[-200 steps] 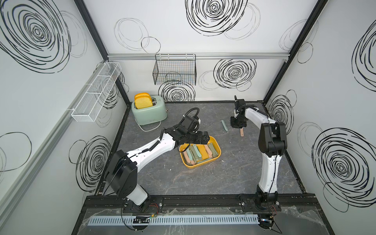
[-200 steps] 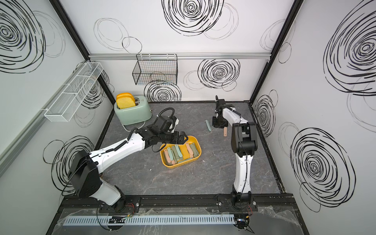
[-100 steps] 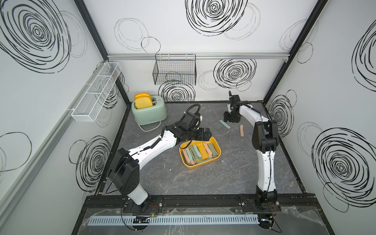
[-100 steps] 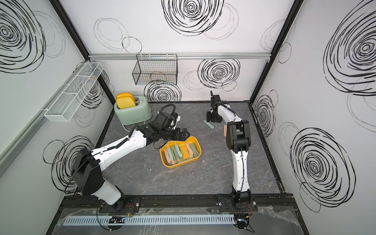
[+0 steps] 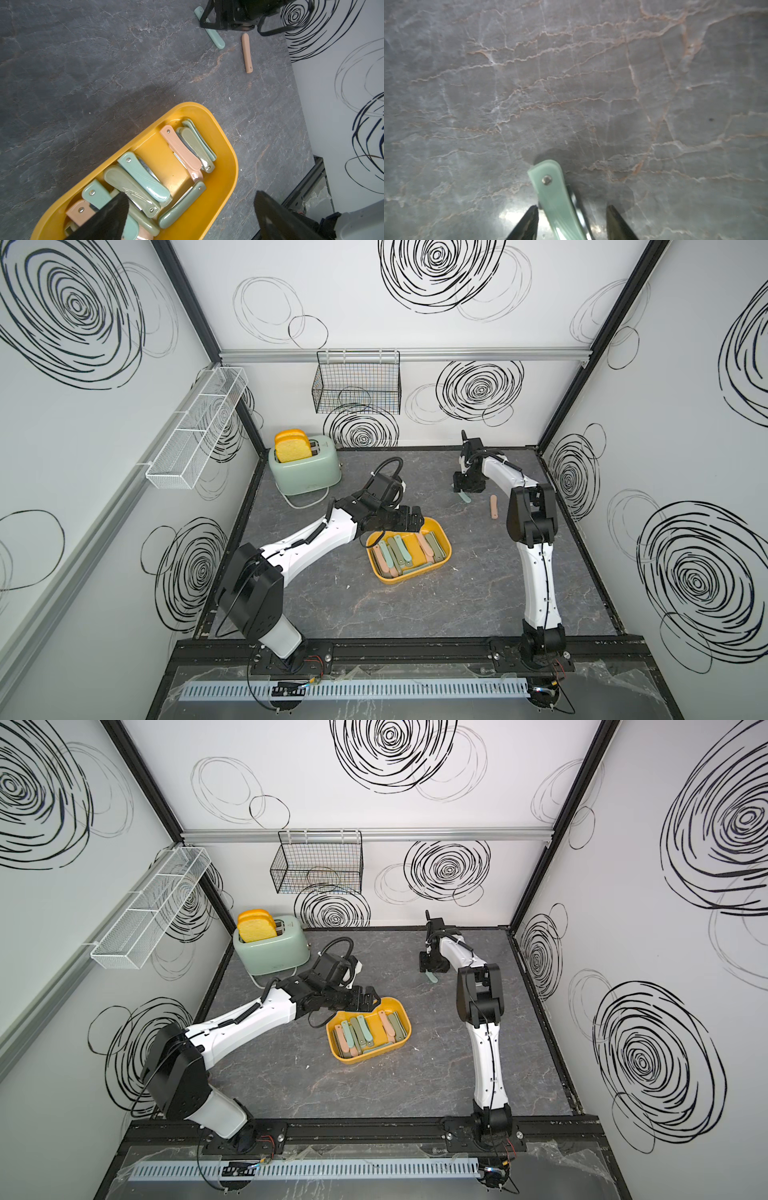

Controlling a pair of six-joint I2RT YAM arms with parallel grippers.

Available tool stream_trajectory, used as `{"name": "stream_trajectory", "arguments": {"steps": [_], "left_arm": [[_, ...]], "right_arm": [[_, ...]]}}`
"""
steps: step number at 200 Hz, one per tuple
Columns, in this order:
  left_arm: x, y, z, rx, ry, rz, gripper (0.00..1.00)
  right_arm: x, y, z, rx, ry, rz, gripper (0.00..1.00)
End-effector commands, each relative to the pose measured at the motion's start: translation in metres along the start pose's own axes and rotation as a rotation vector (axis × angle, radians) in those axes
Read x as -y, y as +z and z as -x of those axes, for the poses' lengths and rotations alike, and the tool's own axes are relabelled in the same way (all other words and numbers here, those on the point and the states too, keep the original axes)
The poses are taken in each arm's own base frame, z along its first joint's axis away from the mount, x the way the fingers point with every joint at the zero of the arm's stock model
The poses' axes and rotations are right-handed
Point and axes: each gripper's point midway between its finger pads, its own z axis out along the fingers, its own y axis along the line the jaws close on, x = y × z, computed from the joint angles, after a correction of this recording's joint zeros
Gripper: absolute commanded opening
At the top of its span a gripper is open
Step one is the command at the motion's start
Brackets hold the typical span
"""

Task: Take the fruit knife out of the storage box
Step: Adjust the fruit knife at the center of the board.

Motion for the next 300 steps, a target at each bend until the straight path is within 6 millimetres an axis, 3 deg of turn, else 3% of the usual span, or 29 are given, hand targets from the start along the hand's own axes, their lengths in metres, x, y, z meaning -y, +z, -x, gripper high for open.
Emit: {"name": "stream_trajectory", "arguments": {"steps": [1,34,63,120,157,182,220,266,286,300], "left_arm": [[0.000,-0.010,0.002,0.022,0.011,-0.007,0.98],[-0.002,-0.012,0.001,0.023,0.004,-0.008,0.98],[-0.003,-0.014,-0.001,0.023,0.000,-0.009,0.98],[-0.003,-0.014,-0.007,0.027,-0.021,-0.025,0.98],[0.000,-0.013,-0.008,0.028,-0.027,-0.037,0.98],[0.003,-0.015,-0.007,0.032,-0.021,-0.039,0.98],[0.005,-0.020,-0.007,0.038,-0.019,-0.040,0.98],[0.005,-0.030,-0.009,0.045,-0.015,-0.035,0.98],[0.005,-0.039,-0.009,0.054,-0.010,-0.030,0.98],[0.004,-0.047,-0.011,0.061,-0.006,-0.027,0.98]], "right_arm": [[-0.008,0.010,-0.014,-0.056,-0.037,-0.023,0.46],[-0.004,0.007,-0.019,-0.064,-0.033,-0.057,0.31],[0.012,0.004,-0.028,-0.082,0.011,-0.074,0.22],[0.051,-0.014,-0.052,-0.092,0.077,-0.115,0.20],[0.066,-0.021,-0.072,-0.107,0.105,-0.130,0.20],[0.064,-0.030,-0.069,-0.091,0.099,-0.127,0.21],[0.055,-0.061,-0.043,-0.005,0.073,-0.161,0.33],[0.054,-0.077,-0.041,-0.008,0.086,-0.170,0.35],[0.038,-0.090,-0.042,0.008,0.078,-0.121,0.32],[0.016,-0.102,-0.047,0.016,0.043,-0.083,0.32]]}}
